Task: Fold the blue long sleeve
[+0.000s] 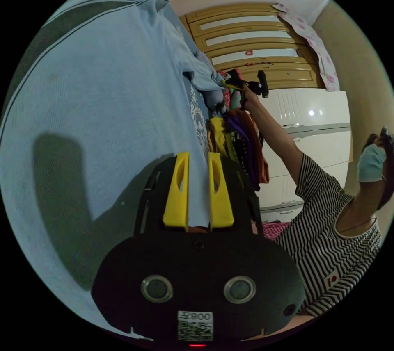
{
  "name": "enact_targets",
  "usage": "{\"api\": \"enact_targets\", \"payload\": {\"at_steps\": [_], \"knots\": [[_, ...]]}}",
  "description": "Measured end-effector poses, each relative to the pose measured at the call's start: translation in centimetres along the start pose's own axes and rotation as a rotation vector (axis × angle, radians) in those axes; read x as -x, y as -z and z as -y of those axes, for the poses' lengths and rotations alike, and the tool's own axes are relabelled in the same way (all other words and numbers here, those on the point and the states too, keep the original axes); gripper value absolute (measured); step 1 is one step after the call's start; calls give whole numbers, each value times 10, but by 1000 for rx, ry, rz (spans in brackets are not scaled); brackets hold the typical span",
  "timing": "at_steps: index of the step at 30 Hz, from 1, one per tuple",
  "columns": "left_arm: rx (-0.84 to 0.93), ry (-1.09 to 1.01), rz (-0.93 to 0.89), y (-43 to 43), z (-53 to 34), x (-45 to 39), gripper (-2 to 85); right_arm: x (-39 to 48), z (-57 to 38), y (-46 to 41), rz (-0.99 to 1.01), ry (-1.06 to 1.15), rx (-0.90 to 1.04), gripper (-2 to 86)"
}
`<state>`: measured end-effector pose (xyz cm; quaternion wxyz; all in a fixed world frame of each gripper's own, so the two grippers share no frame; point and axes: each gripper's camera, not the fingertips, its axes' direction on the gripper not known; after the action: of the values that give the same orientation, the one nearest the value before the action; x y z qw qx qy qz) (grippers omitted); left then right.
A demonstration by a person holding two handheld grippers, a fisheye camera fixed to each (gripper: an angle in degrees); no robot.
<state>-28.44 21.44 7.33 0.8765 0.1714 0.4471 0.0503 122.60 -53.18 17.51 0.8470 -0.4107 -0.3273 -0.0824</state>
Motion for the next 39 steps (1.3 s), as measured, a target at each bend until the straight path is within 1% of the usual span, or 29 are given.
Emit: {"api": "enact_targets", "payload": {"at_steps": [5,11,14,16,19,20,22,26,28,31,33,37,39], "knots": [[-34,0,-7,9,18,7,77,-2,1,4,69,-26,-41,10],[-58,-6,-21,18,42,8,74,-12,-3,20,245,-29,-140,5],[-78,-4,-40,22,54,8,76,-12,-12,30,375,7,-207,5],[-96,-10,-48,27,64,6,79,3,-29,40,502,87,-278,4],[-166,-28,-63,44,83,0,96,40,-61,48,613,225,-345,4],[-200,-32,-69,52,93,-3,108,48,-68,48,634,250,-354,4],[-237,-24,-67,63,109,-6,130,83,-95,36,742,336,-349,4],[-300,19,-106,83,153,-1,163,131,-120,-4,783,396,-267,4],[-303,52,-120,86,173,5,168,146,-125,-33,855,384,-198,4],[-250,85,-71,83,206,8,168,152,-126,-53,875,357,-175,4],[-223,108,-82,77,224,10,159,154,-124,-60,870,359,-173,4],[-230,142,-154,68,257,7,51,159,-120,-75,820,399,-166,4],[-237,128,-170,68,268,-3,40,158,-117,-81,817,392,-170,4]]}}
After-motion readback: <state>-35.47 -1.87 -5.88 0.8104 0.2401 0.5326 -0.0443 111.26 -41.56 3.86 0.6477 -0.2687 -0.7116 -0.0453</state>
